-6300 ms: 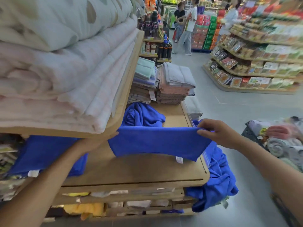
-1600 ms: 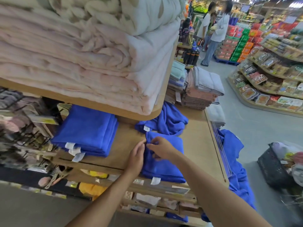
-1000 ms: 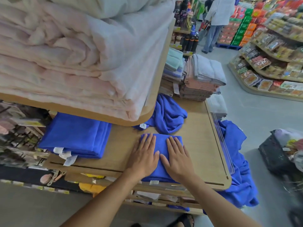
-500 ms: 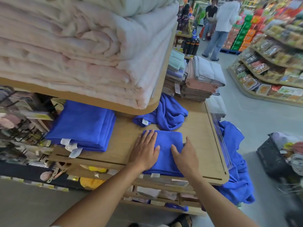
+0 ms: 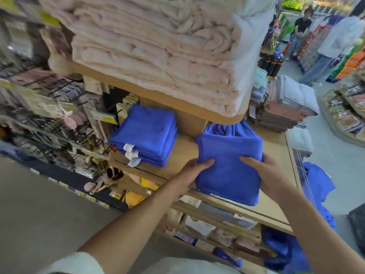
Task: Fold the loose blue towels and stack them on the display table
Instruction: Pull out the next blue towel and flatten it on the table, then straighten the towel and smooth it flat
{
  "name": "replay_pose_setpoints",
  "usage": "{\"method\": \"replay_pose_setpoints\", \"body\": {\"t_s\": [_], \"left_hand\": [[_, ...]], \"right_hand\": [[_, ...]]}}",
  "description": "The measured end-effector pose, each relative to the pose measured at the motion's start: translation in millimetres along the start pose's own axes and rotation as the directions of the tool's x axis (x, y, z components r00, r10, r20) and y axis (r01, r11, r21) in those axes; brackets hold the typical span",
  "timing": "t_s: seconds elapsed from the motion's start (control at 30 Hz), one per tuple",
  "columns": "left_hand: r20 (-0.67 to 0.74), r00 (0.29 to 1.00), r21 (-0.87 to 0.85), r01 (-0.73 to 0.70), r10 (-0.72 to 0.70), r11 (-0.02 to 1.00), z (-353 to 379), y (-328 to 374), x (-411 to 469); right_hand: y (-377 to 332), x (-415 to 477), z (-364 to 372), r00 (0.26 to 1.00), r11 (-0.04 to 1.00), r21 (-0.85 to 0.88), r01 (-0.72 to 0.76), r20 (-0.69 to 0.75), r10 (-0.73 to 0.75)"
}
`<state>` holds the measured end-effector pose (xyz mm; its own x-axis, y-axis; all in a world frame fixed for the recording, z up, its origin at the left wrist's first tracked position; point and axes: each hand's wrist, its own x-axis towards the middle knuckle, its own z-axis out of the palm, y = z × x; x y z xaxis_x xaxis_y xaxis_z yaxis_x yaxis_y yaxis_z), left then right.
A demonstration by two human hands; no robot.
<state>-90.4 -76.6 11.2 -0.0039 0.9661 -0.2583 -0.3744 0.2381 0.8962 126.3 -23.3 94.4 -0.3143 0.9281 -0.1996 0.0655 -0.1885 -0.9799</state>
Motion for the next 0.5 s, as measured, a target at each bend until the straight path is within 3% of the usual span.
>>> {"method": "replay_pose_setpoints", "body": {"t_s": [0.1,0.23,0.3,0.5], "left_hand": [[0.007,1.000,0.048,-0.021,0.021,0.999,-24,27,-24],[-0.156,0.975,0.207,-0.122,0.156,0.971,-66,78,-49],[-0.227,0.953,0.302,-0.128,0.202,0.945,-91,106,-58],[-0.496,0.833,0.366,-0.054,0.244,0.929,-165,183,-67]], "right_hand": [[-24,11,19,0.994,0.997,0.062,-0.038,0.101,0.032],[-43,35,67,0.955,0.989,-0.048,-0.143,0.256,0.150],[-54,47,100,0.948,0.987,-0.091,-0.128,0.280,0.149],[-71,93,204,0.944,0.982,-0.129,-0.139,0.283,0.171]]}}
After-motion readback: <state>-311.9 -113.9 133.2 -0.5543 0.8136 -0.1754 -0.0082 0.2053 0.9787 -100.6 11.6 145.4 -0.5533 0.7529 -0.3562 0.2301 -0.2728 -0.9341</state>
